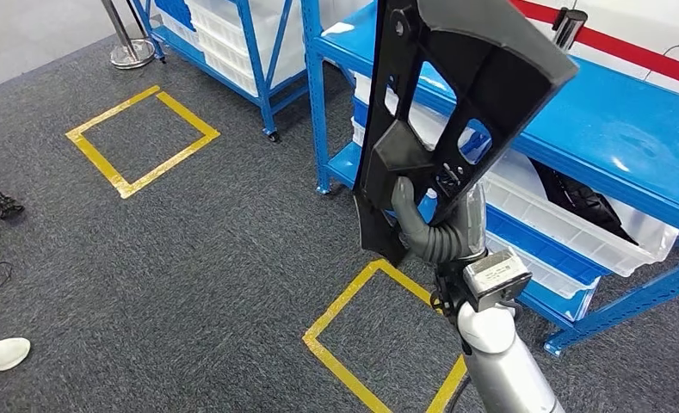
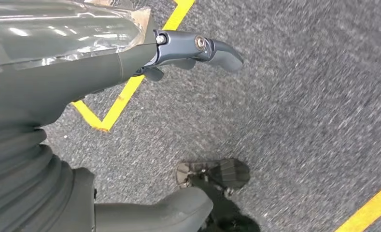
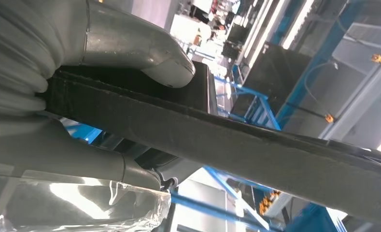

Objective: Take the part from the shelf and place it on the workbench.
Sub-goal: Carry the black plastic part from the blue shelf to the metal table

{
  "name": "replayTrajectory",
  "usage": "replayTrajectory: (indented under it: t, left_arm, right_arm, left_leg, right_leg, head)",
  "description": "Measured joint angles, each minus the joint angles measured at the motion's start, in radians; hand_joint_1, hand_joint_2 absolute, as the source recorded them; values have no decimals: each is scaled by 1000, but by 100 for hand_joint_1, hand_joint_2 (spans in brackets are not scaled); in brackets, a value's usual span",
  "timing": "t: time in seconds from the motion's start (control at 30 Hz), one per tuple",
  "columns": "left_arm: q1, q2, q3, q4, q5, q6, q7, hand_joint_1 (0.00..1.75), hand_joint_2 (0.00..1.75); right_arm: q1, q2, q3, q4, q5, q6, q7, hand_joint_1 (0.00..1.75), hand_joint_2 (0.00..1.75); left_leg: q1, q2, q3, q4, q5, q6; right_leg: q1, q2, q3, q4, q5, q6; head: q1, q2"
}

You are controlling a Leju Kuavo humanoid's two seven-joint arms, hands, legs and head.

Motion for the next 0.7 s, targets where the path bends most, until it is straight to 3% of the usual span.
replayTrajectory:
  t: [0.07, 0.1, 0.17, 0.23, 0.27, 0.3, 0.33, 0.4, 0.47, 0.53, 0.63, 0.67, 0.7]
  left_arm:
    - [2, 2, 0, -1, 1, 4, -6, 0, 175]
    - [2, 2, 0, -1, 2, 7, -8, 0, 175]
    - [1, 1, 1, -2, 3, 10, -10, 0, 175]
    - [-1, 0, 1, -2, 9, 13, -11, 0, 175]
    - [-1, 0, 2, -2, 13, 15, -11, 0, 175]
    - [0, -1, 3, -2, 18, 17, -10, 0, 175]
    - [1, -2, 5, -2, 22, 19, -9, 0, 175]
    - [3, -3, 13, -2, 26, 23, -7, 0, 175]
    - [3, -4, 20, -2, 25, 29, -4, 0, 175]
    - [6, -4, 24, -2, 23, 33, 0, 0, 175]
    - [8, -4, 25, -2, 20, 35, 2, 0, 175]
    - [10, -4, 25, -2, 17, 38, 6, 0, 175]
    - [11, -5, 25, -2, 12, 42, 12, 0, 175]
  right_arm:
    - [6, 0, 0, -6, 5, 2, 0, 175, 175]
    - [8, 0, -1, -9, 7, 3, 0, 175, 175]
    - [14, -4, -2, -15, 9, 3, -2, 175, 175]
    - [24, -9, -5, -17, 8, 4, -5, 175, 175]
    - [31, -12, -6, -17, 7, 4, -8, 175, 175]
    - [37, -14, -8, -17, 5, 4, -11, 175, 175]
    - [40, -16, -10, -17, 3, 4, -15, 175, 175]
    - [42, -16, -14, -19, 0, 4, -20, 175, 175]
    - [46, -16, -16, -22, -2, 4, -23, 175, 175]
    - [52, -16, -16, -25, -2, 4, -25, 175, 175]
    - [57, -16, -17, -26, -3, 3, -27, 175, 175]
    - [62, -16, -17, -28, -3, 1, -32, 175, 175]
    - [71, -16, -17, -33, -4, -3, -39, 175, 175]
  left_leg:
    - [1, -21, 5, -12, 7, 11]
    - [3, -30, 11, -21, 12, 18]
    - [9, -50, 22, -34, 21, 28]
    - [8, -75, 23, -35, 23, 30]
    - [8, -88, 23, -34, 22, 30]
    - [9, -102, 24, -33, 22, 30]
    - [10, -115, 25, -32, 22, 29]
    - [11, -140, 23, -22, 17, 22]
    - [10, -159, 13, -9, 12, 12]
    - [10, -169, 4, -5, 12, 4]
    - [12, -172, 2, -6, 14, 2]
    - [12, -163, 0, -1, 11, -1]
    - [14, -138, -16, 34, -10, -7]
  right_leg:
    - [1, -10, 3, -2, -4, 7]
    - [1, 2, -1, 10, -14, 9]
    - [0, 46, -39, 101, -60, 4]
    - [-2, 75, -104, 238, -111, -2]
    - [-2, 80, -127, 279, -120, 1]
    - [-3, 83, -132, 281, -112, 8]
    - [-5, 86, -118, 242, -88, 19]
    - [-14, 111, -58, 101, -23, 38]
    - [-19, 133, -23, 18, 9, 36]
    - [-15, 128, -21, 12, 11, 25]
    - [-13, 125, -22, 12, 12, 21]
    - [-14, 119, -20, 11, 13, 18]
    - [-14, 109, -18, 10, 13, 11]
  head:
    - [0, 0]
    - [1, 0]
    - [4, 0]
    - [7, 0]
    - [8, 0]
    - [8, 0]
    - [8, 0]
    - [9, 0]
    - [9, 0]
    - [7, 0]
    - [7, 0]
    - [7, 0]
    - [5, 0]
